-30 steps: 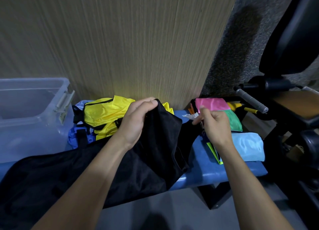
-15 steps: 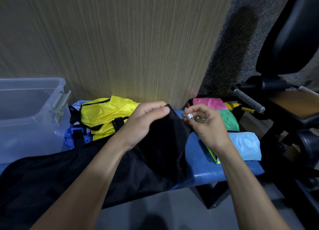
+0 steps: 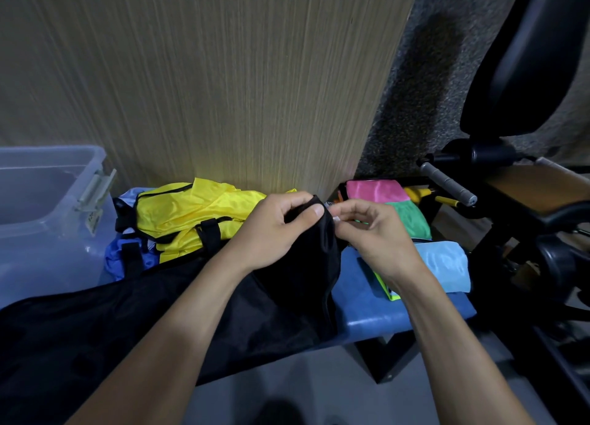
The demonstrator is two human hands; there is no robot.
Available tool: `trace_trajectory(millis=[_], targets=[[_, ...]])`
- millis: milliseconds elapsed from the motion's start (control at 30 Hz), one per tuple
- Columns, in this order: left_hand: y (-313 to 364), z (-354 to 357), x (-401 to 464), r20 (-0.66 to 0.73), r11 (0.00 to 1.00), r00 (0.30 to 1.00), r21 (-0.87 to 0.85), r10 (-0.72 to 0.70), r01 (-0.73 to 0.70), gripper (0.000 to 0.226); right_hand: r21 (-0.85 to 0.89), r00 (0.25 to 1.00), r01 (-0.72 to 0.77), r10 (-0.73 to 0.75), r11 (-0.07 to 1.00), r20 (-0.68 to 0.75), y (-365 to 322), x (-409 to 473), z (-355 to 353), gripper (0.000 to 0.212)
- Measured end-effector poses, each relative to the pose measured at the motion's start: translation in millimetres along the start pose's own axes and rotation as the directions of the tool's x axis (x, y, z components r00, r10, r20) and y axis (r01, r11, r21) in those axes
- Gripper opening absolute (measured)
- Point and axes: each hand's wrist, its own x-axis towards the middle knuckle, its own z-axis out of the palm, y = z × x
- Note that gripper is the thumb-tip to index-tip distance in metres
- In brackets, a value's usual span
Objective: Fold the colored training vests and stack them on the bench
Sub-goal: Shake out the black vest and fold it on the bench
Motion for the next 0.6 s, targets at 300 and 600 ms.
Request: trace_trajectory(millis=[300,600], targets=[[4.0,4.8,2.1,-0.009,0.994,1.0,-0.105,-0.012,0.011,0.024,-0.054,0.996,0.091,-0.092,0.994,-0.011,-5.6,-1.7,-0.3,0.019],[-1.2,10.2,3.0,-0.018,0.926,0.991,-0.358,-0.135,0.119,0.021,0.053,0.995,0.097,-0.098,0.994,0.015,-11.7,-9.8,-3.1,0.038]])
